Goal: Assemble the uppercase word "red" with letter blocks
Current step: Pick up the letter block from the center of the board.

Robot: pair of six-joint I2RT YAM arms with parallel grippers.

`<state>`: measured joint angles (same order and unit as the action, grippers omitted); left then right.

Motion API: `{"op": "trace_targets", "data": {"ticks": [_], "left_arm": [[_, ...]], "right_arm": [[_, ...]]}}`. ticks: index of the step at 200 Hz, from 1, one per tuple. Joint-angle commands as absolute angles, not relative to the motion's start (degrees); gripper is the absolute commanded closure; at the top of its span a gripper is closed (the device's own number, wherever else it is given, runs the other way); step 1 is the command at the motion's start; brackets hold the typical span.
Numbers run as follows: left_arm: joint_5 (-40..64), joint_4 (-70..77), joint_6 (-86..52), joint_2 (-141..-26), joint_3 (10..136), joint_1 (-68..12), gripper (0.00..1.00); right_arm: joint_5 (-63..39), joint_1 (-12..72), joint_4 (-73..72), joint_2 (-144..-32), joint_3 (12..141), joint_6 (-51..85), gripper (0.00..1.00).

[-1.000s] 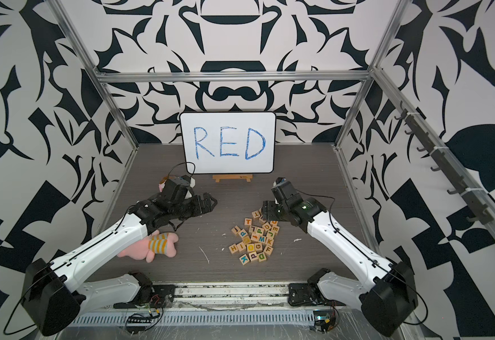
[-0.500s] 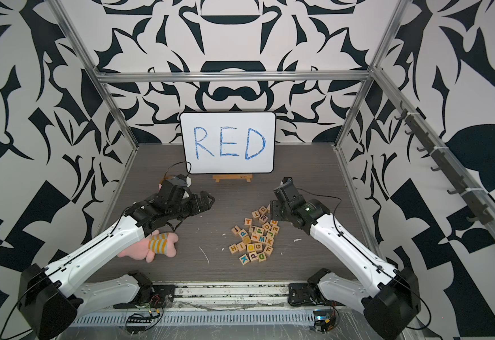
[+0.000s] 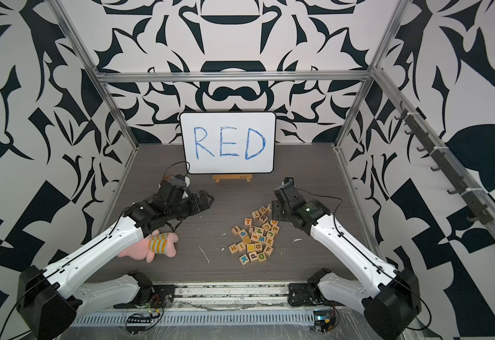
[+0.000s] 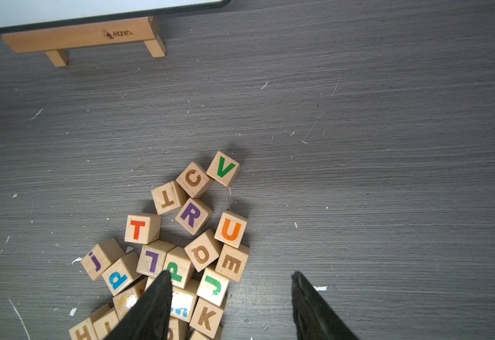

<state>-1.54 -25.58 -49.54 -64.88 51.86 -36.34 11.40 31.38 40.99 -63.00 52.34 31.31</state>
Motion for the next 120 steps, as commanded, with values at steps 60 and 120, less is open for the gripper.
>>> {"op": "trace_targets", "data": {"ticks": [60,120], "left_arm": [[-1.8,-28.0,-49.7,-64.9,52.1,-36.5,0.0],[-2.3,-28.2,-49.9,-64.9,51.8,-36.5,0.0]], "right_arm": [[8.6,31.6,41.1,-63.0,52.2,32.5,0.38],[7.0,34.6,40.6,-64.0,51.6,34.0,0.38]]}}
